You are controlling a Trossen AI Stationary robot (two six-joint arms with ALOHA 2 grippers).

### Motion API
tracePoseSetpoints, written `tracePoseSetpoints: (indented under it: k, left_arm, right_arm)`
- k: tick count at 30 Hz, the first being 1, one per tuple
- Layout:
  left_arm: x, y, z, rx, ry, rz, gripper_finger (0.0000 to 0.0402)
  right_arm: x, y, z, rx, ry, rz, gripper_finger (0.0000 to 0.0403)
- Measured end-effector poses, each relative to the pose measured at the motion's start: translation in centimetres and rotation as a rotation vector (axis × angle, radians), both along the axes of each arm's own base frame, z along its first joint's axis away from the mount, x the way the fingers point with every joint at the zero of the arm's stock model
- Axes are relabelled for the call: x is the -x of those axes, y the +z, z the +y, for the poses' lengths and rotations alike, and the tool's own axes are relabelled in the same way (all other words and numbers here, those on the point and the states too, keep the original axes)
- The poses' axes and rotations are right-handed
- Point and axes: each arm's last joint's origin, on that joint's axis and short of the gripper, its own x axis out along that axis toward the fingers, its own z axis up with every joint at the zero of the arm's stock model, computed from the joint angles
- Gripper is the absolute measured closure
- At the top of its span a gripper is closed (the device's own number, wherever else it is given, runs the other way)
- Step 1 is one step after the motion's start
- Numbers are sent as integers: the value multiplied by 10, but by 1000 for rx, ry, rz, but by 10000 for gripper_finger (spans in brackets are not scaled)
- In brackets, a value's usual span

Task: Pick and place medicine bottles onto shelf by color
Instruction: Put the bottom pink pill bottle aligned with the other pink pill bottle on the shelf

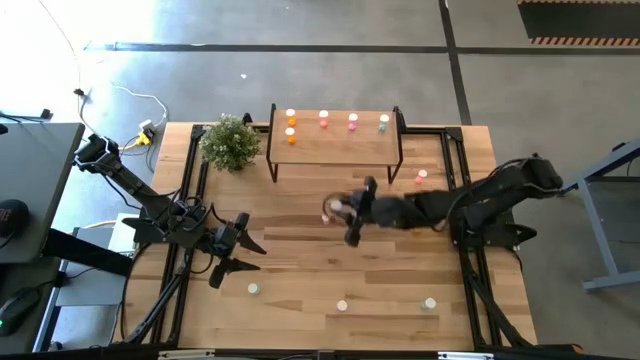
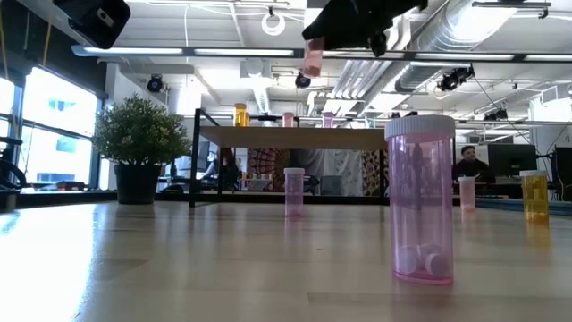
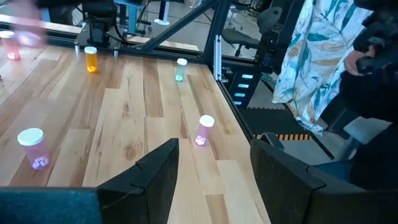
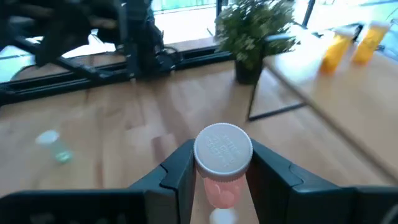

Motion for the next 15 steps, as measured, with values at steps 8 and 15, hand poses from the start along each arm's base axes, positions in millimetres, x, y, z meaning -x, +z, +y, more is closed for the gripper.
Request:
tracePoseSetpoints:
  k: [8, 15]
  left_arm:
    - [-2, 0, 5, -42, 62, -9, 211]
    - [-9, -1, 22, -81, 119, -3, 211]
  right_arm:
    - [-8, 11, -68, -2, 27, -44, 290]
    - [-9, 38, -109, 62, 40, -102, 290]
